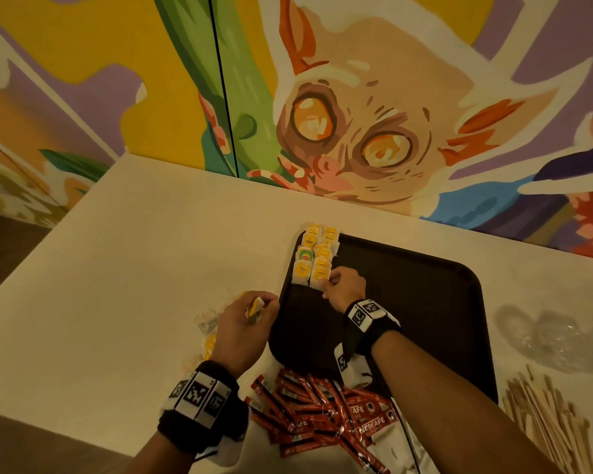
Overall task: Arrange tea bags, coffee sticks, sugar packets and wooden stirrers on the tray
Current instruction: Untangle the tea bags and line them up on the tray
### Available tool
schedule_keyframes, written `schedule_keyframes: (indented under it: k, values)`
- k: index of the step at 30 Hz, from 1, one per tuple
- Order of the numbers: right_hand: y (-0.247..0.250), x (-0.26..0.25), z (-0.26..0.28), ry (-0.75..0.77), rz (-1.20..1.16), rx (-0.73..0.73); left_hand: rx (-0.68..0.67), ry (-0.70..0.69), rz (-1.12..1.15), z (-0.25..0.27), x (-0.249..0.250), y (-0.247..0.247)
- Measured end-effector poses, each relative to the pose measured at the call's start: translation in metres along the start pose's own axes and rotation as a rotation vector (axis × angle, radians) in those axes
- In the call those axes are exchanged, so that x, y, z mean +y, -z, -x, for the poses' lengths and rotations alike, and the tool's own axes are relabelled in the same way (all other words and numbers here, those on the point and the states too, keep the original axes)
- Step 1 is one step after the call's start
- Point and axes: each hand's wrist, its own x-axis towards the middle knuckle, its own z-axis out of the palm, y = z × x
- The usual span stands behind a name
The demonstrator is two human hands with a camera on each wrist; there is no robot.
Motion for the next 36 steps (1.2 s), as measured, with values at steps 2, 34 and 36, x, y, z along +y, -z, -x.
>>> schedule_keyframes:
  k: [2,34,36]
  values:
    - [-0.002,0.002,-0.001,-0.002,-0.03,0.052,-0.023,0.049,0.019,0.0,-0.001,-0.001]
    - [0.026,-0.041,0.136,0.508,-0.151,-0.163,-0.194,0.416,0.71,0.003,0.044,0.002]
    - [0.026,-0.04,0.14,0.451,-0.174,-0.146,-0.192,0.394,0.674,0.005,0.045,0.001]
